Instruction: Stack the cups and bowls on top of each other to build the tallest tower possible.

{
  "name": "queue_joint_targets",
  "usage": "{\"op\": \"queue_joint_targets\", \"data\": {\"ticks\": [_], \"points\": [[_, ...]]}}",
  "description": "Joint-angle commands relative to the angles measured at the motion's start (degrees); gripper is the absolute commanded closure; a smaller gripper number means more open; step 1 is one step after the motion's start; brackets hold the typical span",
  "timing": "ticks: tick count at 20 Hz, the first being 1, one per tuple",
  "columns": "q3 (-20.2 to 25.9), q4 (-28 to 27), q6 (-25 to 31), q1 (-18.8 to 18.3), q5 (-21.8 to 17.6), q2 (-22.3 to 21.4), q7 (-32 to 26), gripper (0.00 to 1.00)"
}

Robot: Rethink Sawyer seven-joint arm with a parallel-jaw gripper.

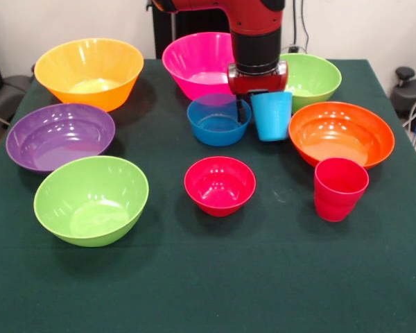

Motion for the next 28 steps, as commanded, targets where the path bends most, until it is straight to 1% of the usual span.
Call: {"op": "queue_joint_targets", "data": {"ticks": [1,3,7,11,21,28], "points": [[2.83,-2.78,2.79,-0.08,-1.19,1.19,3.04,0.0],[3.26,-3.46,3.97,-0.45,-0.9,1.12,2.49,0.0],[3.69,-6.31,6.99,0.05,0.3,1.41,1.73,0.0],[3.72,-7.88,8.02,0.51,0.76,1.84,1.78,0.0],[4.78,-6.54,7.66,-0.63,0.62,0.65,2.31,0.0],[4.56,-7.18,9.97,0.55,2.15,-0.24,3.14,0.0]]}}
